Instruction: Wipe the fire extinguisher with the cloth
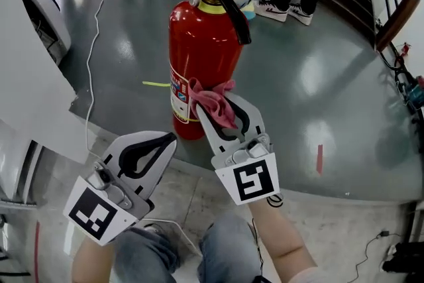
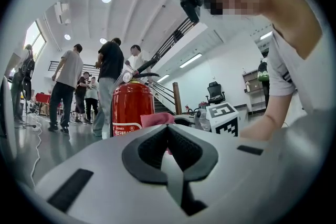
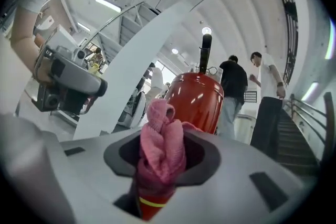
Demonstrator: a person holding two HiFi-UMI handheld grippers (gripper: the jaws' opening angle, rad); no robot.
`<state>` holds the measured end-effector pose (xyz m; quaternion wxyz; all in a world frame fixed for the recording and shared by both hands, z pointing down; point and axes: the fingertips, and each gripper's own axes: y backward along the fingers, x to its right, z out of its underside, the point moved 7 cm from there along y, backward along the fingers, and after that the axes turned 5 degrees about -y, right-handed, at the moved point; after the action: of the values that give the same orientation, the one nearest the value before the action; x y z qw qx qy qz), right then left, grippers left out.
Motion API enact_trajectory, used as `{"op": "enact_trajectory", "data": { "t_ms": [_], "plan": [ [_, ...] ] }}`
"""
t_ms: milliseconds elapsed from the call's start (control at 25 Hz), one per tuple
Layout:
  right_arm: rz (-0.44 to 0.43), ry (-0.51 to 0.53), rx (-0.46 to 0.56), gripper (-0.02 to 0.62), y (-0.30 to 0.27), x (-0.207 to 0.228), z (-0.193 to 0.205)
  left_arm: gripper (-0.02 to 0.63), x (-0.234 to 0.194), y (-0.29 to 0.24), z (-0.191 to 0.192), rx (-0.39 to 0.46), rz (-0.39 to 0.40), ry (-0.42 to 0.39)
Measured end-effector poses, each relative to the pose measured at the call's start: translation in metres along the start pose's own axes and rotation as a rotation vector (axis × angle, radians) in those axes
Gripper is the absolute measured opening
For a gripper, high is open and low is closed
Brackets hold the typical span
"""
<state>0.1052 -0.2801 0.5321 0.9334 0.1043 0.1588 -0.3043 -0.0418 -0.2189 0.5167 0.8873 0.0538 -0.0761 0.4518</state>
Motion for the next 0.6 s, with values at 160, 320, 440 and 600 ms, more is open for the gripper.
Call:
{"op": "enact_trajectory", "data": {
  "t_ms": [160, 320, 440, 600],
  "plan": [
    [0.034, -0.119, -0.041, 0.138, -0.002, 0.002, -0.011, 0.009, -0.021, -0.01, -0.013, -0.047, 0.056, 0.024],
    [0.031, -0.143, -0.085, 0.138, 0.0, 0.001, -0.029, 0.009, -0.033, -0.015, -0.034, -0.09, 0.098, 0.038],
    [0.02, -0.176, -0.107, 0.138, 0.006, 0.002, -0.052, 0.009, -0.038, -0.014, -0.059, -0.09, 0.105, 0.078],
    [0.001, -0.236, -0.14, 0.138, 0.026, 0.005, -0.099, 0.009, -0.032, -0.008, -0.111, -0.092, 0.109, 0.087]
  ]
}}
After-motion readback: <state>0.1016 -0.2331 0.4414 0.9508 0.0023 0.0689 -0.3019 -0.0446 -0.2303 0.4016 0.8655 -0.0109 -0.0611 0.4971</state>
